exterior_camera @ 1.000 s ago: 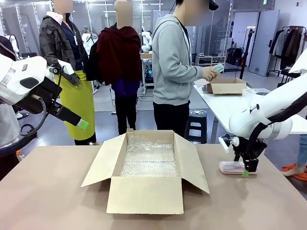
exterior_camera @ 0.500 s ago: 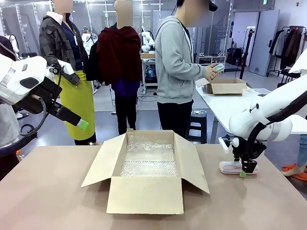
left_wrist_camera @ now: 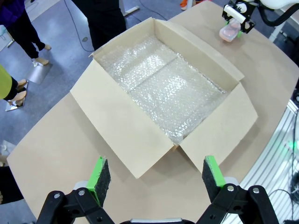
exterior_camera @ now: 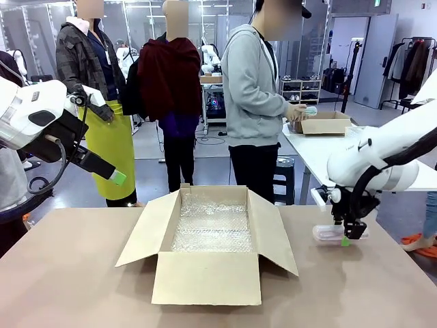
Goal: Pack the glasses set securely to prepare it for shipping.
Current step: Place the Glasses case inside the Package Box.
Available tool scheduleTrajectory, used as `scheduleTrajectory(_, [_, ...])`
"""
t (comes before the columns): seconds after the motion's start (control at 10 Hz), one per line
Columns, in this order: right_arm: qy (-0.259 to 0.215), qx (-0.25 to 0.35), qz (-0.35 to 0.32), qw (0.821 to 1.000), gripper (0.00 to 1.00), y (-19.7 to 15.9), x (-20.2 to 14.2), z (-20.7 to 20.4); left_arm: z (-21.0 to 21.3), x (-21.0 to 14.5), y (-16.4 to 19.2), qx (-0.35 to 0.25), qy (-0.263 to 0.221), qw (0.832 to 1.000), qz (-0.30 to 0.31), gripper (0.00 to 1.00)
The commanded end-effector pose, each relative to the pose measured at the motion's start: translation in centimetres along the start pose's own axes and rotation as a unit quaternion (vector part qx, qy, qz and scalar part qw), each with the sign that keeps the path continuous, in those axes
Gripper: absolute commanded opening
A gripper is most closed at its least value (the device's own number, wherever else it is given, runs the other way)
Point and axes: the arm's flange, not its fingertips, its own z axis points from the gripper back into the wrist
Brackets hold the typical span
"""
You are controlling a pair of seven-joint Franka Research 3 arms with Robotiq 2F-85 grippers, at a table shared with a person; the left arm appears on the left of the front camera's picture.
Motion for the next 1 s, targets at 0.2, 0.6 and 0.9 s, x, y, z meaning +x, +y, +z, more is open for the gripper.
scheduleTrajectory(0.2, [0.001, 0.002, -0.027, 1.000, 0.30, 2.7, 2.7, 8.5, 0.2, 0.0, 0.1, 0.001, -0.003, 1.000, -0.004, 1.00])
scheduleTrajectory(0.6, [-0.002, -0.005, -0.021, 1.000, 0.30, 2.9, 2.8, 10.1, 0.2, 0.0, 0.1, 0.001, -0.003, 1.000, -0.004, 1.00])
scheduleTrajectory(0.9, [-0.002, -0.005, -0.021, 1.000, 0.30, 2.9, 2.8, 10.1, 0.2, 0.0, 0.1, 0.001, -0.003, 1.000, -0.004, 1.00])
